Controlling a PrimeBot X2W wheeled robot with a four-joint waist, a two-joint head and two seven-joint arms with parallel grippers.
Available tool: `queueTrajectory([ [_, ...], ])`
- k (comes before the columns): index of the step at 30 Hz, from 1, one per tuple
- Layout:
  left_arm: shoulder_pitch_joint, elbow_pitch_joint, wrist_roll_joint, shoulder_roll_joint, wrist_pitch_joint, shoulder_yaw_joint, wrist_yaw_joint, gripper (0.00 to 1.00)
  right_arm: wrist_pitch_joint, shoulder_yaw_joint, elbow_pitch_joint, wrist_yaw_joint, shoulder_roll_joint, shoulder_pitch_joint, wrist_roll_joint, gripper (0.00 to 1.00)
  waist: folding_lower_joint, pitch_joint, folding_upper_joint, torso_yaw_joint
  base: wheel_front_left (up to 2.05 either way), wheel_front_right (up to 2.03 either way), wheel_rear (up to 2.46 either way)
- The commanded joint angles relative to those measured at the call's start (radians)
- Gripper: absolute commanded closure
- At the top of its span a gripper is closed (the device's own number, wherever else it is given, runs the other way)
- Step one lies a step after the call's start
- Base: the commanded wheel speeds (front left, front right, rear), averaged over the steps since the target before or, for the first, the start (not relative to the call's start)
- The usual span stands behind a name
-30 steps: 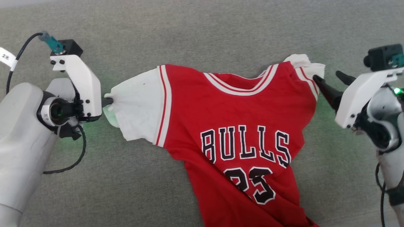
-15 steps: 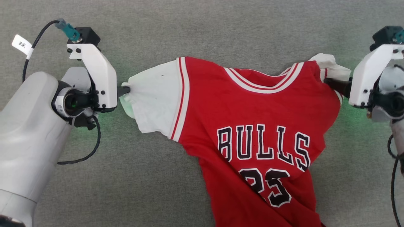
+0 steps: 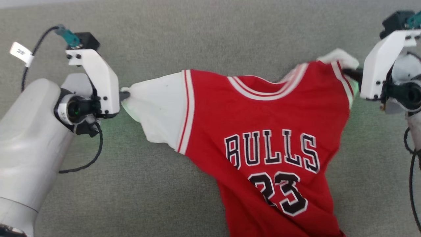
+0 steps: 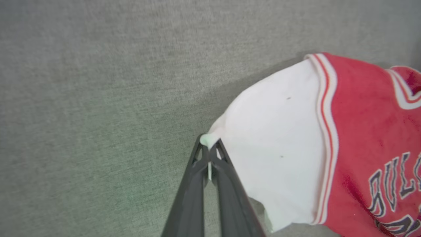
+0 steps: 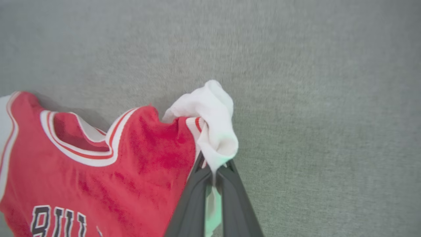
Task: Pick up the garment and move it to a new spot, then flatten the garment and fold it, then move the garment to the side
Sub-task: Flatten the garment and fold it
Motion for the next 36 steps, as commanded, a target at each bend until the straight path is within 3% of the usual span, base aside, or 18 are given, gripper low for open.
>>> queueTrajectory([
  [1, -0.012, -0.005, 0.005, 0.006, -0.01, 0.008, -0.003, 1.0, -0.012, 0.003, -0.021, 0.0, -0.01, -0.018, 0.008, 1.0, 0.0, -0.035, 0.0, 0.006, 0.0, 0.0, 0.0],
  [8, -0.089, -0.058, 0.021, 0.036, -0.055, 0.041, 0.005, 1.0, -0.06, 0.006, -0.101, 0.0, 0.011, -0.097, -0.006, 1.0, 0.0, -0.129, 0.0, 0.02, 0.0, 0.0, 0.0],
  [16, -0.173, -0.086, 0.05, 0.064, -0.105, 0.063, 0.01, 1.0, -0.123, -0.01, -0.101, 0.0, 0.053, -0.18, -0.048, 1.0, 0.0, -0.188, 0.0, 0.032, 0.0, 0.0, 0.0],
  [28, -0.318, -0.05, 0.116, 0.112, -0.208, 0.09, -0.001, 1.0, -0.263, -0.033, 0.006, 0.0, 0.111, -0.343, -0.134, 1.0, 0.0, -0.216, 0.0, 0.05, 0.0, 0.0, 0.0],
  [36, -0.386, 0.003, 0.146, 0.115, -0.27, 0.099, -0.017, 1.0, -0.31, -0.012, 0.073, 0.0, 0.133, -0.423, -0.15, 1.0, 0.0, -0.206, 0.0, 0.061, 0.0, 0.0, 0.0],
])
